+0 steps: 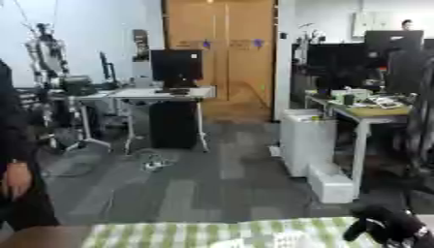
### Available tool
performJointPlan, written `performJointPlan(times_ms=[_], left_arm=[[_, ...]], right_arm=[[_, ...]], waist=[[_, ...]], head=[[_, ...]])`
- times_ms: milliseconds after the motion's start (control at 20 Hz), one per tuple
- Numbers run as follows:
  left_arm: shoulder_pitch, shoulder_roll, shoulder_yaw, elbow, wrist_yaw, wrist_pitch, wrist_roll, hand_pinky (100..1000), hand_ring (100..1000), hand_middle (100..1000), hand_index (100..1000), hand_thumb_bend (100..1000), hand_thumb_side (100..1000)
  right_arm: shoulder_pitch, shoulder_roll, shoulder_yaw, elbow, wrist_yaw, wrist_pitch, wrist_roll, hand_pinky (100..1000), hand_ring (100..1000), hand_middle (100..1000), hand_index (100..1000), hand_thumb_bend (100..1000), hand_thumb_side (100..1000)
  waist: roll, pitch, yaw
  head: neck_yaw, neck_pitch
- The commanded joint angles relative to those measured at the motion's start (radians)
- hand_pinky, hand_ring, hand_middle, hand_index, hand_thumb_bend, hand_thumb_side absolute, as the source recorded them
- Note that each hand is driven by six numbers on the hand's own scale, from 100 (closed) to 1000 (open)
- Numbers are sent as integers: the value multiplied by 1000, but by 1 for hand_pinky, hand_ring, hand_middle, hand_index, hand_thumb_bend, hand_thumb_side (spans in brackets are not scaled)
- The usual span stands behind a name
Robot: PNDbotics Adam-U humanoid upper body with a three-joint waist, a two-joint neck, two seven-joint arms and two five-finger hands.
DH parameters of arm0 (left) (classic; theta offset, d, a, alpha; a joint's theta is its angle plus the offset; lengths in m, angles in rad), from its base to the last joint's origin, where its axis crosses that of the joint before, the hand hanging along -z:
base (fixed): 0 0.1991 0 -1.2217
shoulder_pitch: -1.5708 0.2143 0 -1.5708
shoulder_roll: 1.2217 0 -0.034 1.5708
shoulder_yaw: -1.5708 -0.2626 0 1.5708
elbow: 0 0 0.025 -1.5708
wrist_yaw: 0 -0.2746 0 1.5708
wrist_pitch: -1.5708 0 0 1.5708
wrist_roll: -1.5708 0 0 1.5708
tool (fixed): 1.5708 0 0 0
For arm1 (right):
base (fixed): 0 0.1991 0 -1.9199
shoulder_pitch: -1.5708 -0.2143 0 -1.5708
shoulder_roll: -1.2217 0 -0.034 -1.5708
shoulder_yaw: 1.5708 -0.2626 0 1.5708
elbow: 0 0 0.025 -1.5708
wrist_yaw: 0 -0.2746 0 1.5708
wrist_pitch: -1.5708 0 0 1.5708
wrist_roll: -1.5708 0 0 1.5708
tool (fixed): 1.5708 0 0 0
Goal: Pick up objects on the table and place them in the box.
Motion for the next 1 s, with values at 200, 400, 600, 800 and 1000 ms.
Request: performJointPlan(times_ms=[200, 400, 600, 800, 1000], left_arm=[[-10, 16, 11, -16, 0, -2, 2, 665, 493, 681, 847, 100, 869], [-9, 16, 12, -16, 1, -3, 8, 665, 494, 685, 854, 100, 865], [-6, 16, 18, -16, -4, -8, 39, 672, 508, 710, 894, 100, 860], [-1, 17, 25, -16, -37, 1, 112, 674, 506, 716, 968, 100, 865], [1, 24, 46, -16, -165, 8, 229, 697, 522, 746, 992, 100, 857]], right_arm=[[-8, -13, -8, -13, -3, -9, -7, 377, 613, 633, 730, 100, 914], [-8, -13, -8, -13, -3, -8, -7, 377, 613, 633, 730, 100, 913], [-8, -13, -9, -13, -3, -7, -8, 378, 613, 632, 730, 100, 913], [-7, -14, -11, -13, -3, -6, -10, 378, 613, 632, 730, 100, 913], [-6, -14, -11, -13, -3, -2, -11, 378, 613, 633, 730, 100, 914]], waist=[[0, -9, 2], [0, -9, 2], [1, -11, 3], [4, -14, 7], [7, -16, 8]], head=[[13, -3], [14, 9], [52, 84], [142, 236], [169, 350]])
